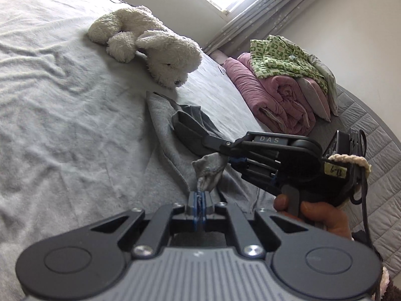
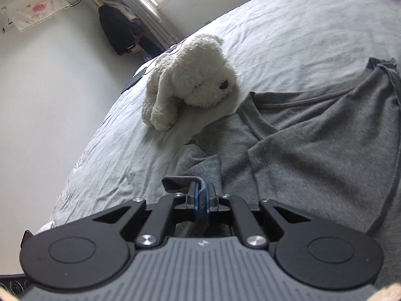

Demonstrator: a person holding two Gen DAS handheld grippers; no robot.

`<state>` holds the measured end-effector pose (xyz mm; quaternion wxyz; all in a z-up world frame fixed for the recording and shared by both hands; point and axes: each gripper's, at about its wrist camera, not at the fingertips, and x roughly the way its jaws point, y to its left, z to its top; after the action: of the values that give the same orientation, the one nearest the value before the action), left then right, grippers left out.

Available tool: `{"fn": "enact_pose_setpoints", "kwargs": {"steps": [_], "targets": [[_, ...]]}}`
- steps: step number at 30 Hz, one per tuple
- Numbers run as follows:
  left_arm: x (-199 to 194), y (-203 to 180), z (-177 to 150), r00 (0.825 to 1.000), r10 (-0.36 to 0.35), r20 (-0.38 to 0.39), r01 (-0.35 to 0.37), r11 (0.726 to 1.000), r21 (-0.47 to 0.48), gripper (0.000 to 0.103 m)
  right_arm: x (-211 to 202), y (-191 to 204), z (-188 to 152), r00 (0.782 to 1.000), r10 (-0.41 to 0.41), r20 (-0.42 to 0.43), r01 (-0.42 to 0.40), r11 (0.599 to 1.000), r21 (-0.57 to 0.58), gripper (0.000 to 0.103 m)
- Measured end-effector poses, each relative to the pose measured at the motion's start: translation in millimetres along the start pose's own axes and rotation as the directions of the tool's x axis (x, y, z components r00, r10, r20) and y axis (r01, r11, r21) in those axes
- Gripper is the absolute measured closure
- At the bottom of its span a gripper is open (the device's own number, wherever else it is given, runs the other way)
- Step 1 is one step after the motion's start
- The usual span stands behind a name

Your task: Fold clothes

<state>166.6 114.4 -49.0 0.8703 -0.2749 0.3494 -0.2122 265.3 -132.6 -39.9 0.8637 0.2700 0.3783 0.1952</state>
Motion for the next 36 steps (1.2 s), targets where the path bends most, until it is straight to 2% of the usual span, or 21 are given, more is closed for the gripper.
{"fn": "enact_pose_setpoints", "kwargs": {"steps": [7,12,14,16,20,22,24,26,29,32,33,34,35,36], "targets": [[5.2,-11.0,-5.0,0.998,0.027,-0.054,-0.022,0.995,0.098,0.100,-2.2,-26.0,-13.7,0.999,-0.034,-0.009,0.034,0.999,0.024,0.096],[2.5,-9.8,-2.2,0.998,0.059,-0.037,-0.054,0.990,0.127,0.099,-7.9,-24.6,-14.8,1.000,0.012,0.006,-0.013,1.000,0.013,0.083],[-0.5,-7.1,0.6,0.998,0.065,-0.026,-0.062,0.990,0.125,0.099,-9.1,-23.5,-12.4,0.999,0.035,0.006,-0.035,0.999,0.008,0.065],[-2.8,-4.1,3.2,0.997,0.076,-0.015,-0.074,0.990,0.118,0.099,-9.0,-18.6,-12.0,0.999,0.031,0.006,-0.031,0.999,-0.023,0.061],[-6.7,2.0,6.5,0.996,0.091,-0.006,-0.090,0.991,0.096,0.099,-5.7,-5.5,-13.1,1.000,-0.007,0.005,0.007,0.993,-0.117,0.061],[-8.0,3.9,6.9,0.995,0.099,-0.004,-0.098,0.991,0.091,0.099,-0.7,4.6,-15.8,0.999,-0.053,-0.005,0.051,0.980,-0.192,0.061],[-8.5,5.3,7.3,0.995,0.103,-0.006,-0.102,0.991,0.090,0.099,4.8,17.7,-23.2,0.994,-0.112,-0.003,0.106,0.948,-0.300,0.061],[-8.1,6.2,6.7,0.994,0.109,-0.010,-0.108,0.989,0.096,0.099,6.1,27.2,-30.0,0.991,-0.137,0.006,0.129,0.919,-0.373,0.060],[-5.1,8.1,5.0,0.992,0.121,-0.025,-0.118,0.987,0.107,0.099,7.0,34.2,-36.4,0.987,-0.159,0.029,0.156,0.886,-0.437,0.060],[-1.2,9.1,2.5,0.991,0.121,-0.053,-0.115,0.986,0.117,0.099,12.4,39.5,-39.1,0.975,-0.212,0.072,0.220,0.843,-0.491,0.060],[-0.4,8.3,1.7,0.991,0.122,-0.061,-0.114,0.986,0.125,0.099,14.4,40.6,-38.0,0.971,-0.223,0.083,0.234,0.834,-0.500,0.067],[0.3,7.3,1.1,0.990,0.123,-0.068,-0.113,0.985,0.134,0.099,16.4,41.6,-36.6,0.968,-0.231,0.094,0.246,0.827,-0.506,0.086],[1.1,6.1,0.5,0.990,0.121,-0.078,-0.109,0.984,0.143,0.099,16.4,42.2,-34.4,0.968,-0.232,0.101,0.251,0.826,-0.505,0.094],[1.9,4.9,0.1,0.989,0.117,-0.090,-0.103,0.983,0.152,0.099,14.2,42.7,-30.9,0.968,-0.224,0.114,0.251,0.831,-0.496,0.099]]}}
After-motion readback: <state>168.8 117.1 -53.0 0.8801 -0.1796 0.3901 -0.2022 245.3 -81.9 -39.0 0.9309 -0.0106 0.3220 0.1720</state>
